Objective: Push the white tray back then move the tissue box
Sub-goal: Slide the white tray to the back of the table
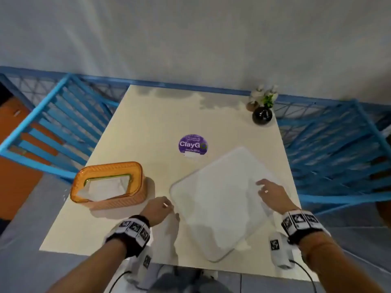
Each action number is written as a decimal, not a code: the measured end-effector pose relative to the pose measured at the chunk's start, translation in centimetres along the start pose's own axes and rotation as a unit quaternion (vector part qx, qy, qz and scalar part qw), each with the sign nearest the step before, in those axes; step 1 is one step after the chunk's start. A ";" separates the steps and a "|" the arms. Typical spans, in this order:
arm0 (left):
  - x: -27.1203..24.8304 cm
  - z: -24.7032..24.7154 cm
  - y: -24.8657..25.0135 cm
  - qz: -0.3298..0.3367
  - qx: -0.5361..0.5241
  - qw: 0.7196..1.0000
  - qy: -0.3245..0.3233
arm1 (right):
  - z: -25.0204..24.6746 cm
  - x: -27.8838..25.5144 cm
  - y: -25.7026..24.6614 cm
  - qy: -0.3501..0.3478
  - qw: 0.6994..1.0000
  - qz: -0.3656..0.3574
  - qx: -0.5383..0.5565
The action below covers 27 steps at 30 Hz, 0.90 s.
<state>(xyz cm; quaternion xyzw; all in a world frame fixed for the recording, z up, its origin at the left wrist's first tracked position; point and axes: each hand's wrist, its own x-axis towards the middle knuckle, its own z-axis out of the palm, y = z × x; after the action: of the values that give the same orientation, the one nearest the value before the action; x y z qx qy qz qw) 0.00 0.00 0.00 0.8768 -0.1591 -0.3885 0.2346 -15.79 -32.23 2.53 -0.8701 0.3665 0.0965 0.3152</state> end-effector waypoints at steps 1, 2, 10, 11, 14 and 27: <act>1.1 0.5 0.4 -0.013 0.011 1.000 0.014 | -0.1 1.6 0.5 0.007 1.000 0.007 -0.028; 1.4 0.7 1.1 -0.029 0.032 0.999 0.027 | -0.5 2.6 0.6 0.008 0.998 0.028 -0.060; 1.9 4.4 2.7 -0.124 -0.055 0.988 0.071 | -0.9 6.3 3.4 0.046 0.974 0.100 -0.200; 1.8 5.0 2.6 -0.125 -0.073 0.986 0.078 | -0.7 6.3 3.8 0.050 0.973 0.097 -0.201; 1.8 5.6 2.7 -0.123 -0.111 0.981 0.099 | -0.5 6.0 5.2 0.070 0.973 0.076 -0.206; 8.0 0.3 5.4 -0.092 0.097 0.972 0.192 | 1.3 2.3 8.4 0.039 0.995 0.079 -0.051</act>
<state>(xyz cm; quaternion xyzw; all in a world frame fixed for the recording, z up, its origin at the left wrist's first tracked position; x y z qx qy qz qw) 4.39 -8.32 -2.12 0.9643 -0.0668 -0.2157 0.1380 -19.90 -37.24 -3.42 -0.8565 0.4405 0.1055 0.2474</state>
